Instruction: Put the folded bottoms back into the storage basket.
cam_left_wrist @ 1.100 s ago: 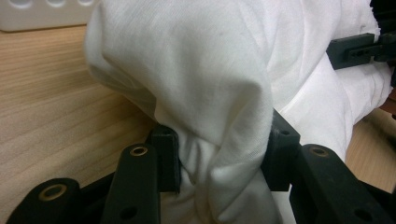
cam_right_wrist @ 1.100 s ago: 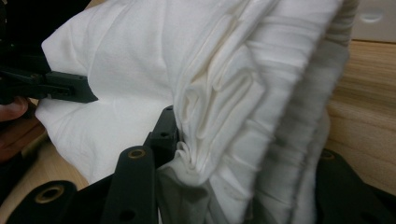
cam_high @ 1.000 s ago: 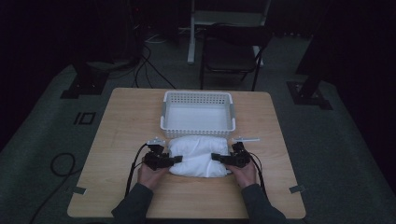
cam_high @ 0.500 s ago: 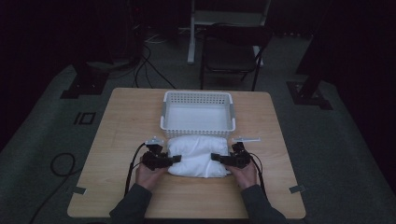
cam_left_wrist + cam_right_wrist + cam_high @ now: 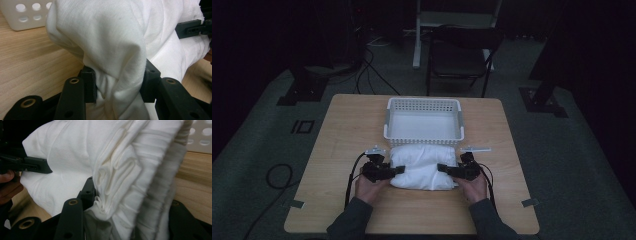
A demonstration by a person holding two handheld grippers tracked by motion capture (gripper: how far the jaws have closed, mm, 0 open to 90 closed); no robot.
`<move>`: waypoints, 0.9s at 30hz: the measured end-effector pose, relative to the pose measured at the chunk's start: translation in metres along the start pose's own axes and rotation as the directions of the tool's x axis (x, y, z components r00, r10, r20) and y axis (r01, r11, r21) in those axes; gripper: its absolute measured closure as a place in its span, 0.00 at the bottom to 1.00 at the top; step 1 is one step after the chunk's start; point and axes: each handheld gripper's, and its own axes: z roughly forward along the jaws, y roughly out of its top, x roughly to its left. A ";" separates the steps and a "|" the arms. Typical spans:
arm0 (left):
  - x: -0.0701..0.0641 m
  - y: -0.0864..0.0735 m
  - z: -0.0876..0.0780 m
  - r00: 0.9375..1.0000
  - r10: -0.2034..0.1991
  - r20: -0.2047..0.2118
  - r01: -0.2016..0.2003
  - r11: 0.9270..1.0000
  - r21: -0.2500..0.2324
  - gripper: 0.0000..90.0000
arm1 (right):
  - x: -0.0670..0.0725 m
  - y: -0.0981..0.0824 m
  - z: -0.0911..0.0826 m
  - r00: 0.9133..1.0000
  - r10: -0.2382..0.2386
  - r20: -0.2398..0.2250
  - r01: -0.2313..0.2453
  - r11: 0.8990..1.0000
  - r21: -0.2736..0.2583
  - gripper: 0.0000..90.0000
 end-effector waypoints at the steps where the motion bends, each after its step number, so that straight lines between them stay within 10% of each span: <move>1: 0.000 0.000 -0.001 1.000 0.003 -0.001 -0.003 1.000 0.001 0.64 | 0.001 0.000 0.000 1.000 -0.001 0.001 0.001 1.000 -0.002 0.62; 27: -0.009 0.011 -0.018 1.000 0.005 0.015 -0.004 1.000 -0.025 0.64 | 0.016 0.011 -0.014 1.000 -0.016 0.004 0.016 0.999 -0.029 0.62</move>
